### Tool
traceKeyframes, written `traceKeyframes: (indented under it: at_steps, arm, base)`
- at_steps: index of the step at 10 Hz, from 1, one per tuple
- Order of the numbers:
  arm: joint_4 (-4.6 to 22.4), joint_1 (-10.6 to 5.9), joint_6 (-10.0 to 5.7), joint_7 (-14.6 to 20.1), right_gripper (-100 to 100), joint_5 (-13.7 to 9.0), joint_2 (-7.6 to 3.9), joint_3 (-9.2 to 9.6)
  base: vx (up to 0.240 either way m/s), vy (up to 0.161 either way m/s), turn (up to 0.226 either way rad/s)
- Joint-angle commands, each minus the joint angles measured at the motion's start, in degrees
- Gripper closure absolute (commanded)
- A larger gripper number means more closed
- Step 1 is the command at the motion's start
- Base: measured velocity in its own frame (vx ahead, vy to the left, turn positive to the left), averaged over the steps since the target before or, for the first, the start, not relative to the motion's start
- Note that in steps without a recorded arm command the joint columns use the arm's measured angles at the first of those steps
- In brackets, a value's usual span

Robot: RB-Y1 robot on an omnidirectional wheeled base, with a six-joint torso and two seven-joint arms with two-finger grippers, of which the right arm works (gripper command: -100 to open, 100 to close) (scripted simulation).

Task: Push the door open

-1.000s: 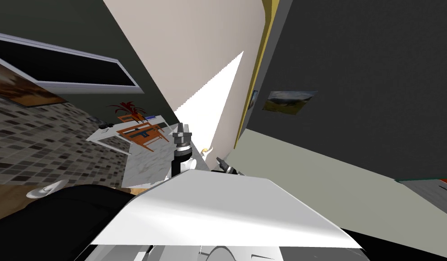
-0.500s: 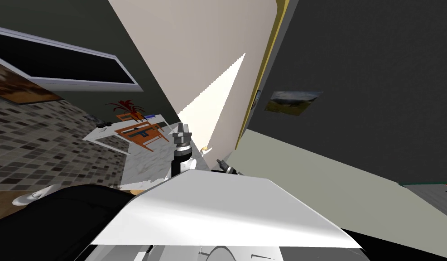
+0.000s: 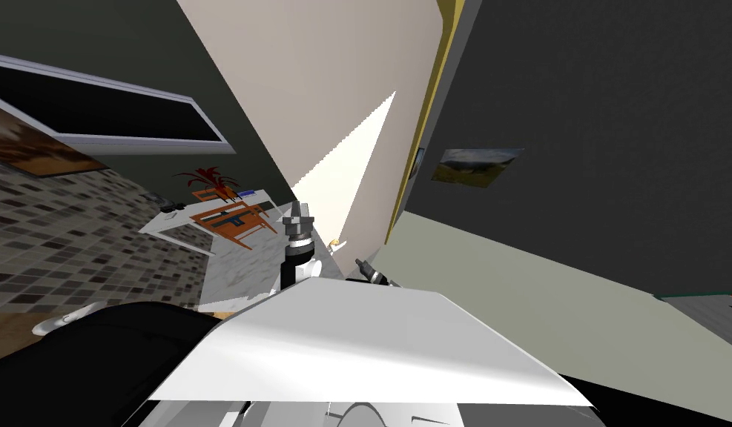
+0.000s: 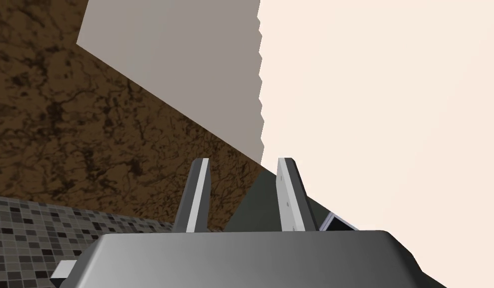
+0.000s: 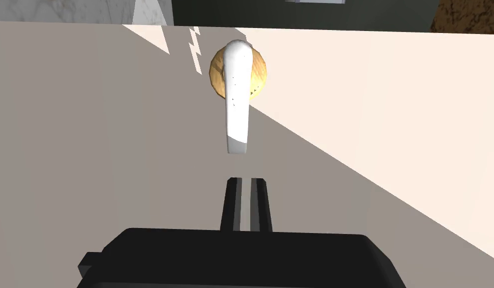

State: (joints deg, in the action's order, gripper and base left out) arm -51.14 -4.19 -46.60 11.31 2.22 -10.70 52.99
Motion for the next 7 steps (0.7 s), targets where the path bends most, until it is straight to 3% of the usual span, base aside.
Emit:
traceKeyframes:
  at_steps: [1,6,7]
  arm:
    - [1.36,-0.21,0.41,-0.81,-100,-0.34,1.21,-1.77]
    - [3.02,-0.35,2.66,-2.94,-100,-1.44,3.93,-7.42]
    - [2.88,-0.03,2.29,-2.92,-100,-1.26,3.78,-6.73]
  base:
    - [-0.084,0.13,-0.099]
    - [-0.106,0.125,-0.077]
    - [-0.038,0.048,-0.02]
